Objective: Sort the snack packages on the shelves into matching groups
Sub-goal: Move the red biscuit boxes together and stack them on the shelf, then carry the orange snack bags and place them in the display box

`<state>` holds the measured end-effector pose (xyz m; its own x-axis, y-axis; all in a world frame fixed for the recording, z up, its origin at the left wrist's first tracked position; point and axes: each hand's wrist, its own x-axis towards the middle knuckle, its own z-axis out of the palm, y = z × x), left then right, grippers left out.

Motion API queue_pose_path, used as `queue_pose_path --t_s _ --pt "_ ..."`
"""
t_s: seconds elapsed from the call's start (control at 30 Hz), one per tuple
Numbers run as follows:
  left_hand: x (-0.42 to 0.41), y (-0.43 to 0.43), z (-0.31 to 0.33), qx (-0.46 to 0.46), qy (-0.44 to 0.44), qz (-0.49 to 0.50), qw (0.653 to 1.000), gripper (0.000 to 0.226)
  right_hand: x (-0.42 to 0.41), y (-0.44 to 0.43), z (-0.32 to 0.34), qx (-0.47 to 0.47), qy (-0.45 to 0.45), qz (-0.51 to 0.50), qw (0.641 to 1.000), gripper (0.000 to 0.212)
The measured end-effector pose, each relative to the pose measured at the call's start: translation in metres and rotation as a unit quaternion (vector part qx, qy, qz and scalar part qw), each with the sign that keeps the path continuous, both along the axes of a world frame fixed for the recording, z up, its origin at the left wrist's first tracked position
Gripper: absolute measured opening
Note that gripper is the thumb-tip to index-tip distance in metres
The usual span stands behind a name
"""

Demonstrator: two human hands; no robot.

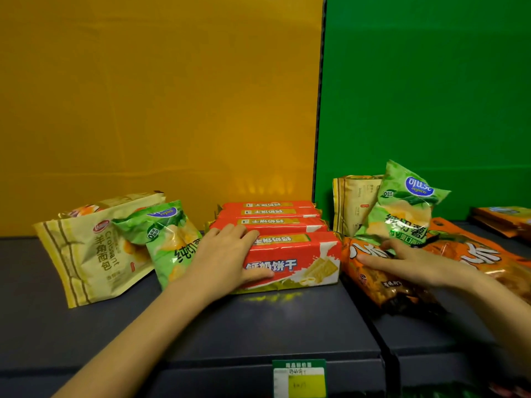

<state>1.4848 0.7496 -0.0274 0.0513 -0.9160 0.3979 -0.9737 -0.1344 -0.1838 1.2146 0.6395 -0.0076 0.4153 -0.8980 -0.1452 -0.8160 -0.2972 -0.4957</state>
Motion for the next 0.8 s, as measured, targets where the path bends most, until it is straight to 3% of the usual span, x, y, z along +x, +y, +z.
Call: queue_pose_path --t_s 0.03,0.13,0.23,0.37,0.43,0.47,0.53,0.63,0.8 --pt "0.000 -0.001 -0.002 -0.014 -0.010 0.002 1.000 0.108 0.002 0.000 -0.001 0.013 -0.002 -0.004 1.000 0.128" --pt "-0.002 0.004 -0.008 -0.065 -0.009 0.001 0.998 0.087 0.005 -0.002 -0.005 0.050 -0.056 -0.023 0.997 0.100" --pt "0.000 0.015 -0.012 -0.105 0.036 -0.032 0.993 0.082 0.004 -0.005 -0.011 0.081 -0.126 -0.030 0.988 0.114" --pt "0.006 0.038 -0.014 -0.185 0.104 -0.059 0.975 0.061 0.005 -0.001 -0.011 0.070 -0.175 -0.041 0.981 0.111" --pt "0.008 0.049 -0.017 -0.214 0.131 -0.080 0.965 0.046 0.006 0.005 -0.005 0.041 -0.158 -0.049 0.985 0.120" --pt "0.008 0.053 -0.018 -0.221 0.139 -0.091 0.961 0.040 0.007 0.009 -0.001 0.024 -0.141 -0.047 0.989 0.113" --pt "0.007 0.058 -0.019 -0.228 0.155 -0.112 0.955 0.032 0.008 0.014 0.006 -0.032 -0.107 -0.058 0.992 0.096" --pt "-0.004 0.058 -0.017 -0.217 0.190 -0.138 0.947 0.028 0.007 0.018 0.016 -0.084 -0.103 -0.076 0.988 0.091" --pt "-0.043 0.038 -0.011 -0.142 0.233 -0.193 0.943 0.037 -0.008 0.028 0.028 -0.073 -0.173 -0.104 0.977 0.078"
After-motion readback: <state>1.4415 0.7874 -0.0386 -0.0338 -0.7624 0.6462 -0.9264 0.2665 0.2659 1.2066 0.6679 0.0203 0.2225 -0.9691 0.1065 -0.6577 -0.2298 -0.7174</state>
